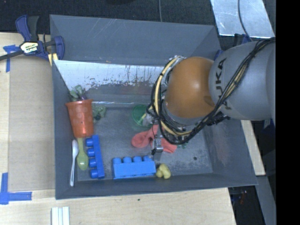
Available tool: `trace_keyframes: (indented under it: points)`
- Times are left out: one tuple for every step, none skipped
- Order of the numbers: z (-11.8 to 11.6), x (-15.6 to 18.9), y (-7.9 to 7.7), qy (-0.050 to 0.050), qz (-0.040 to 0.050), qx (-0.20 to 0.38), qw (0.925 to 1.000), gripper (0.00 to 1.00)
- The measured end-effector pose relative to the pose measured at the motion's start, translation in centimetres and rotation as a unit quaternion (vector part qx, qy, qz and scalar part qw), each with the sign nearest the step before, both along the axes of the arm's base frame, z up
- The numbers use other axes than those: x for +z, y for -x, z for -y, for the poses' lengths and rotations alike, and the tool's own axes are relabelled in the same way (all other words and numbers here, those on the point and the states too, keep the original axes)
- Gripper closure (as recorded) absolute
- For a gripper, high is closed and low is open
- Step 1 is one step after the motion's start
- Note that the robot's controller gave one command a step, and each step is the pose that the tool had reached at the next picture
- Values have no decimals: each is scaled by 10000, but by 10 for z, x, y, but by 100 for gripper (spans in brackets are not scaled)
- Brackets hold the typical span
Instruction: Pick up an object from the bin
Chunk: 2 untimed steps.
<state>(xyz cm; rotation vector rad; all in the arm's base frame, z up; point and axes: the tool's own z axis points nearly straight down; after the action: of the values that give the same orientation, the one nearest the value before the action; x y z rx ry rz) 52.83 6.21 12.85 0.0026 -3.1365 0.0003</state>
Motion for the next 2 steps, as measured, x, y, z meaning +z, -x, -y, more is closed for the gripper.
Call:
trace_keyframes:
  points:
    - [0,4,-2,-3,38,-8,10000,0]
    - [38,-40,-16,-4,51,117,9999,0]
